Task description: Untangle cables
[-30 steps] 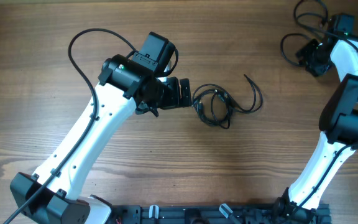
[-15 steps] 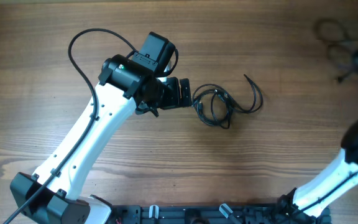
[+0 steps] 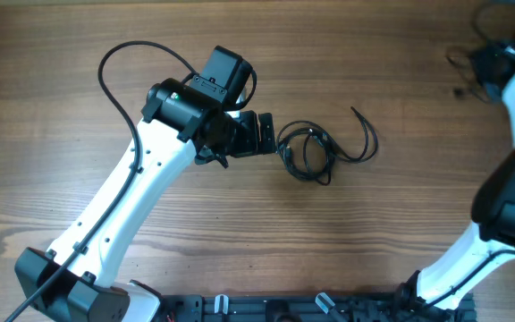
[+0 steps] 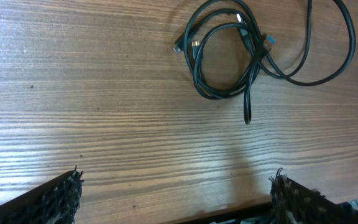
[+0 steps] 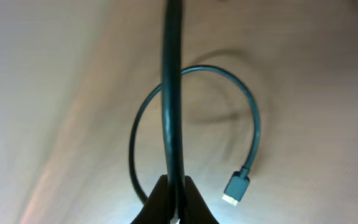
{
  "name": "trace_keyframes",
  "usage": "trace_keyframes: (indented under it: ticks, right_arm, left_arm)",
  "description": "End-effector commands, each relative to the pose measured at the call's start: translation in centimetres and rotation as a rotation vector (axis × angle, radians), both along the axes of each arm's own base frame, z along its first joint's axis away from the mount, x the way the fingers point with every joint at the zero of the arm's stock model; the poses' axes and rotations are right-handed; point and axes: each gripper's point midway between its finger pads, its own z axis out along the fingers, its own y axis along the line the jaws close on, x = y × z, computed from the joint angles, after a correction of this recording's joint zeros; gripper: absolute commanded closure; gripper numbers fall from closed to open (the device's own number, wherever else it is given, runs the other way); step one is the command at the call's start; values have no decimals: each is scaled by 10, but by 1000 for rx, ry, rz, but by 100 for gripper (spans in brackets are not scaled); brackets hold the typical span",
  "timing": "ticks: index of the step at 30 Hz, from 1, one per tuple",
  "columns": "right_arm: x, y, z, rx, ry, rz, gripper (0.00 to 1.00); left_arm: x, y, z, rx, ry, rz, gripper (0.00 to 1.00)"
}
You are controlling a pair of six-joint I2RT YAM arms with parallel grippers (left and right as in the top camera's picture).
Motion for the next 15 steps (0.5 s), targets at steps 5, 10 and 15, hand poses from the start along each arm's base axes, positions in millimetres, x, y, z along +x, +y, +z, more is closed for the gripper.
trace_keyframes:
  ticks: [5,10,15]
  right_arm:
    - [47,36,30,-60,-134,134,48]
    - [27,29,-8,-148,41,187,4]
    - [3,24,-39,-123,166,228,2]
  left_arm:
    - [1,1,-4,8,9,3,0]
    - [1,1,-4,8,9,3,0]
    - [1,1,-4,8,9,3,0]
